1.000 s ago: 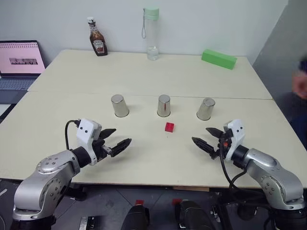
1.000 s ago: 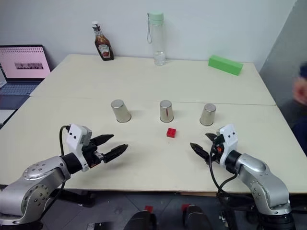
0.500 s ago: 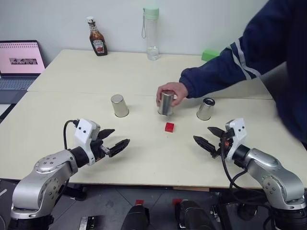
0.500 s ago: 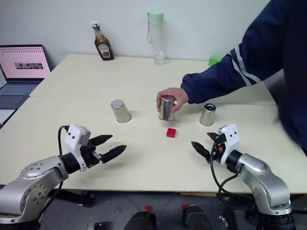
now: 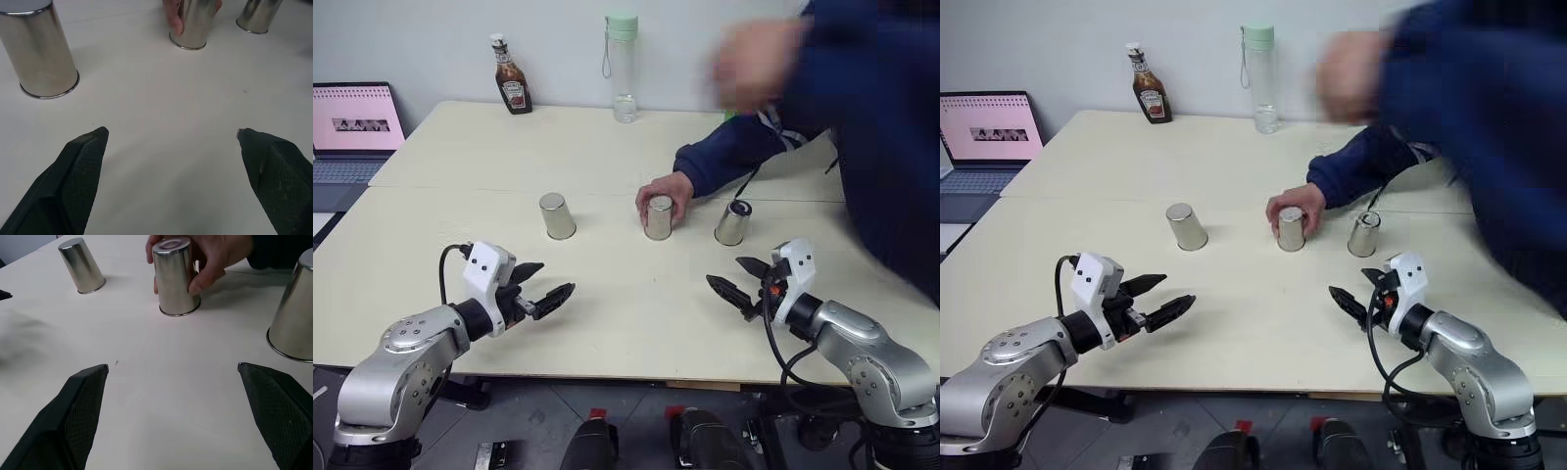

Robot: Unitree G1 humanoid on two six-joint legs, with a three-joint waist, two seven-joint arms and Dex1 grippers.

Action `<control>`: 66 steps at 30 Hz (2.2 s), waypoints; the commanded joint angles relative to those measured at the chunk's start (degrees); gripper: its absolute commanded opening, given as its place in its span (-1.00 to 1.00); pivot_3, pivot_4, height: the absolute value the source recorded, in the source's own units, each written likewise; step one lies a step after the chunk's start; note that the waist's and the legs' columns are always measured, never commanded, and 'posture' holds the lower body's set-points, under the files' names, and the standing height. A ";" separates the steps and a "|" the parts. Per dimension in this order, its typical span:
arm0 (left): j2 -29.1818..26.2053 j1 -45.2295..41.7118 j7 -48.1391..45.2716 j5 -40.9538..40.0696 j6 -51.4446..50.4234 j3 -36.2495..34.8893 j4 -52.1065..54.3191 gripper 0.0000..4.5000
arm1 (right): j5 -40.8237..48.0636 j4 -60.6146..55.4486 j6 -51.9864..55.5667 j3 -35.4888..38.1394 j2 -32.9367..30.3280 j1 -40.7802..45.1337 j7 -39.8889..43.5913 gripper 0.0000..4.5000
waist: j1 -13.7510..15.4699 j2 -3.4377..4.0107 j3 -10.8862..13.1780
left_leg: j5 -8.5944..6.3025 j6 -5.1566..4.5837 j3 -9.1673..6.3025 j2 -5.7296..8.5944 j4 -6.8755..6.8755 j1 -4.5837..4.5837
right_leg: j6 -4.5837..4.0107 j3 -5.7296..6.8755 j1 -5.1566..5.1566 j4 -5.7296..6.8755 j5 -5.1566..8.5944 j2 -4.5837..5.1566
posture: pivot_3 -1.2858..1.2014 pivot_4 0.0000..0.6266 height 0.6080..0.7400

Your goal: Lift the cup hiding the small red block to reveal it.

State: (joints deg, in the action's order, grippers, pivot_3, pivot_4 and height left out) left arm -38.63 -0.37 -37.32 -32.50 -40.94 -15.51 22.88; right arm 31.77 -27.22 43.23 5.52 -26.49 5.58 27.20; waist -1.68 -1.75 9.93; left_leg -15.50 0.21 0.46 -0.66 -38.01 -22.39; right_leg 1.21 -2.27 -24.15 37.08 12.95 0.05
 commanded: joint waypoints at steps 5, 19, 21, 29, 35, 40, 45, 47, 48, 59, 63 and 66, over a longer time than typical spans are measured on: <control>-1.66 -1.62 -0.56 0.29 0.89 -0.75 0.28 0.99 | 0.24 -0.10 -2.58 1.67 -0.61 -0.17 1.35 1.00 | 0.00 0.00 0.00 | 0.00 0.00 0.00 0.00 0.00 0.01 | 0.00 0.01 0.00 0.01 0.00 0.00 | 0.03 -0.52 1.00; -2.05 -1.47 -0.19 -0.09 0.38 -1.13 0.76 0.99 | -0.34 1.71 -4.95 1.06 -0.23 -0.20 1.91 1.00 | 0.00 0.00 0.00 | 0.00 0.00 0.00 0.00 0.00 0.00 | 0.00 0.00 0.00 0.01 0.00 0.00 | 0.03 -0.52 1.00; -2.13 -1.21 -0.18 -0.04 0.43 -1.33 0.79 0.99 | -0.22 1.25 -4.63 0.94 -0.14 -0.10 1.72 1.00 | 0.00 0.00 0.00 | 0.00 0.00 0.00 0.00 0.00 0.00 | 0.00 0.01 0.00 0.01 0.00 0.00 | 0.03 -0.52 1.00; -1.89 -1.41 3.28 2.24 2.64 -5.12 -1.06 0.99 | 1.24 -0.54 -2.63 1.20 -2.55 0.78 3.57 1.00 | 0.00 0.00 0.00 | 0.00 0.00 -0.02 0.00 0.00 0.01 | 0.00 0.02 0.00 0.02 0.00 0.00 | 0.03 -0.52 1.00; 2.81 -1.98 10.20 4.97 5.28 -6.37 -1.06 0.99 | 8.22 -5.58 2.54 -0.83 -4.50 4.19 7.31 1.00 | -0.04 0.00 0.00 | 0.00 0.00 -0.03 -0.01 -0.01 0.01 | 0.02 0.02 0.01 0.02 -0.02 0.00 | 0.03 -0.52 1.00; 5.07 -1.16 11.40 6.66 7.19 -4.76 -1.52 0.99 | 11.35 -7.09 5.15 -1.46 -4.52 7.47 6.66 1.00 | 0.01 -0.06 -0.03 | 0.00 0.00 -0.04 0.01 0.00 -0.01 | 0.03 0.02 0.01 0.01 -0.02 0.01 | 0.03 -0.52 1.00; 7.63 -4.81 13.32 8.44 9.66 -3.18 -5.05 0.99 | 10.24 -6.06 4.33 -1.85 -4.63 8.85 6.04 1.00 | 0.34 -0.09 -0.05 | 0.00 0.00 -0.07 0.02 -0.05 -0.02 | 0.03 0.08 0.04 0.02 -0.02 0.03 | 0.03 -0.52 1.00; 9.09 -7.31 13.77 10.40 12.33 -1.04 -8.41 0.99 | 9.42 -5.97 4.30 -2.38 -4.71 9.23 5.59 1.00 | 0.34 -0.10 -0.05 | 0.00 0.00 -0.06 0.02 -0.08 -0.01 | 0.04 0.07 0.06 0.02 -0.03 0.03 | 0.03 -0.52 1.00; 9.73 -8.65 14.21 11.34 13.67 -0.31 -10.16 0.99 | 9.25 -6.03 4.35 -2.54 -4.72 9.27 5.41 1.00 | 0.36 -0.10 -0.05 | 0.00 0.00 -0.06 0.03 -0.08 0.00 | 0.05 0.07 0.08 0.01 -0.04 0.03 | 0.03 -0.52 1.00; 16.51 -28.77 15.87 19.96 32.25 5.20 -41.78 0.99 | 8.79 -7.46 4.41 -1.28 -4.76 8.06 2.65 1.00 | 0.39 -0.18 -0.10 | 0.00 0.00 -0.08 0.08 -0.09 -0.09 | 0.09 0.09 0.04 0.01 -0.08 0.02 | 0.03 -0.52 1.00; 17.44 -34.98 15.99 22.50 39.63 5.87 -55.03 0.99 | 9.16 -9.27 4.98 -0.32 -5.11 6.85 1.33 1.00 | 0.35 -0.18 -0.10 | 0.00 0.00 -0.09 0.09 -0.09 -0.15 | 0.10 0.09 0.02 -0.01 -0.10 0.03 | 0.03 -0.52 1.00; 17.60 -37.41 15.91 23.47 43.65 6.07 -60.92 0.99 | 8.97 -10.03 5.05 -0.14 -5.51 6.39 0.80 1.00 | 0.16 -0.18 -0.10 | 0.00 -0.01 -0.07 0.08 -0.08 -0.16 | 0.10 0.08 0.00 -0.01 -0.10 0.03 | 0.03 -0.52 1.00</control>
State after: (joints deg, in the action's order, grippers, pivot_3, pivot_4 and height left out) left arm -20.81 -36.24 -21.57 -9.99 -1.14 -9.33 -35.67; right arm 40.04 -34.38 48.52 3.62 -31.29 11.96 28.52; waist -1.52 -1.93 9.84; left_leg -15.50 0.20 0.38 -0.58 -38.10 -22.54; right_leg 1.31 -2.18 -24.15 37.08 12.85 0.07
